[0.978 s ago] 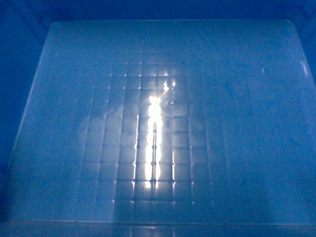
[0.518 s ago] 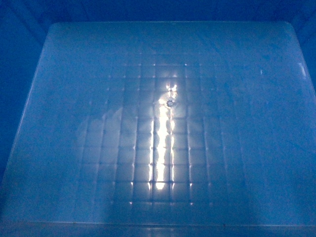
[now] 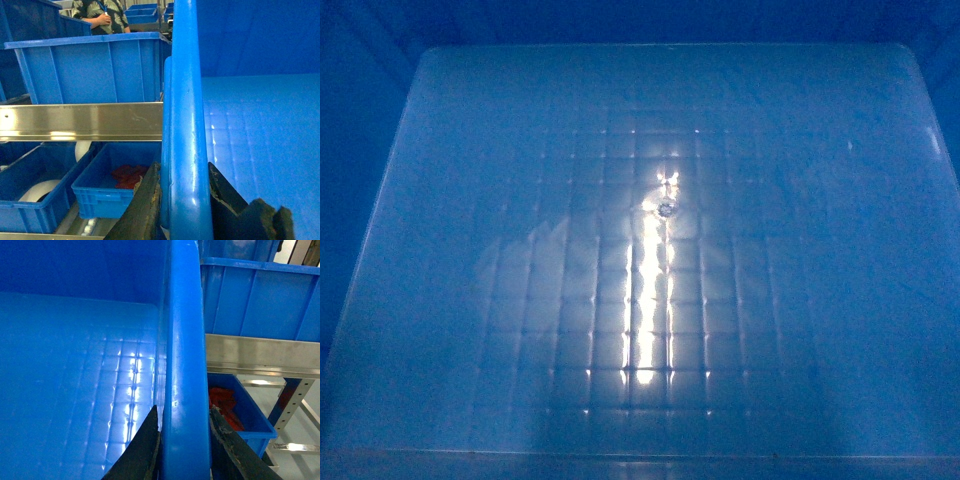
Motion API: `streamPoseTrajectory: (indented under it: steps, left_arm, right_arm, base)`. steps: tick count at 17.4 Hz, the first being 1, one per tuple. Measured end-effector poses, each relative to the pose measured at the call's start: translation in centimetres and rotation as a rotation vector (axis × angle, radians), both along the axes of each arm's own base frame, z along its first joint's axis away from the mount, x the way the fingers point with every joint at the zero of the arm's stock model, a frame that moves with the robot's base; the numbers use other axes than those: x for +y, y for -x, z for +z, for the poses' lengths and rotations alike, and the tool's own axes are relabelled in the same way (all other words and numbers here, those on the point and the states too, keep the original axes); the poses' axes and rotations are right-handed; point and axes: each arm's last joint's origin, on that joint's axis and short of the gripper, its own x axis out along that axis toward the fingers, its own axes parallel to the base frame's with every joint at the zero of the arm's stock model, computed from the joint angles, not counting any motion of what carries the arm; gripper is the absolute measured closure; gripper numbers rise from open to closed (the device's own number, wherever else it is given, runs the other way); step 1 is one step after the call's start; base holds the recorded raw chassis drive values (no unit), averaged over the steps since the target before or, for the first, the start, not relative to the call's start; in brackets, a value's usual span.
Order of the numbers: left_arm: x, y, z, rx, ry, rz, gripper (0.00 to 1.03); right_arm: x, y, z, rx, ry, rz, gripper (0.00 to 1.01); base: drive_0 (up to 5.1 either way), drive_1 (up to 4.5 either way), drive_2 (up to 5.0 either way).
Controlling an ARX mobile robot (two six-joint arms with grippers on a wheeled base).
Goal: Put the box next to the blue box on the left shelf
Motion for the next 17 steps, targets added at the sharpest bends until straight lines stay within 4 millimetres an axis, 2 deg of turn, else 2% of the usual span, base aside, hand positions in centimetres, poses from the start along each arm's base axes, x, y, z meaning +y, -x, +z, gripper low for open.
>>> streamPoseTrajectory:
  steps: [17]
  left_arm:
    - [0.00, 0.00, 0.00, 0.000, 0.000, 0.000, 0.84]
  right_arm:
    - [0.00, 0.00, -0.01, 0.001, 0.001, 0.000, 0.80]
  base:
    - [0.0, 0.00, 0.0]
